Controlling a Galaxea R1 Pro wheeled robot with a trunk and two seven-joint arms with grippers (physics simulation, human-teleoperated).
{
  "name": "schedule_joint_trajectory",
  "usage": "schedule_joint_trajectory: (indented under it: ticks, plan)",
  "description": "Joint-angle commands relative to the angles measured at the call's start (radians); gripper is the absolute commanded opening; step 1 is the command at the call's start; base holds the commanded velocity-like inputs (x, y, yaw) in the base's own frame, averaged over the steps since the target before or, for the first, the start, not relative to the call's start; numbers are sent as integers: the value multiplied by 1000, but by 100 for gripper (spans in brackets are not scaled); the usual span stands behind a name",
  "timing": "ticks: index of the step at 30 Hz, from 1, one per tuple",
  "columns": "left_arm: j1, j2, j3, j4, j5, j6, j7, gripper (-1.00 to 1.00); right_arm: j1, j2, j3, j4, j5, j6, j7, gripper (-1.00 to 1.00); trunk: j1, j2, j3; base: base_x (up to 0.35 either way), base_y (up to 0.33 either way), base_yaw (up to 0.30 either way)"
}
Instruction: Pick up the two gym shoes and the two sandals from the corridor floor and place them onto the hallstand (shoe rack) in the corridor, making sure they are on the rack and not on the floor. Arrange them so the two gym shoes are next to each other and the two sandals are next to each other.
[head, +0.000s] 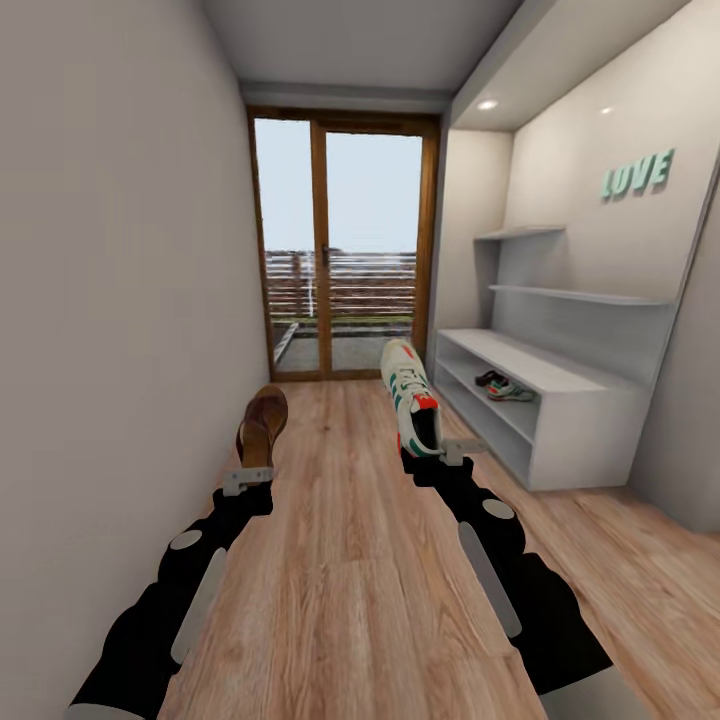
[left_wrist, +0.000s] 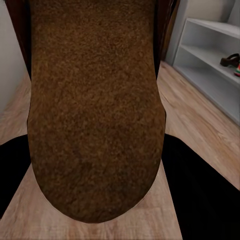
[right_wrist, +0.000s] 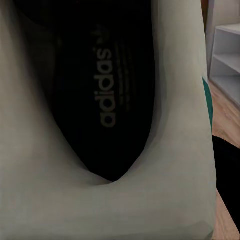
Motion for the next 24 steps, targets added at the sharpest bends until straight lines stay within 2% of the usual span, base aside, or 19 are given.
schedule_joint_trajectory:
  ticks: [1, 12, 24]
  plan:
    - [-1, 1, -1, -1, 8, 5, 3, -100, -1, 0, 2, -1, -10, 4, -10, -100, 0, -1, -1, 346, 0, -52]
    - [-1, 1, -1, -1, 8, 5, 3, -100, -1, 0, 2, -2, -10, 5, -10, -100, 0, -1, -1, 346, 0, -202]
    - [-1, 1, -1, -1, 8, 5, 3, -100, -1, 0, 2, -1, -9, 4, -10, -100, 0, -1, -1, 346, 0, -13]
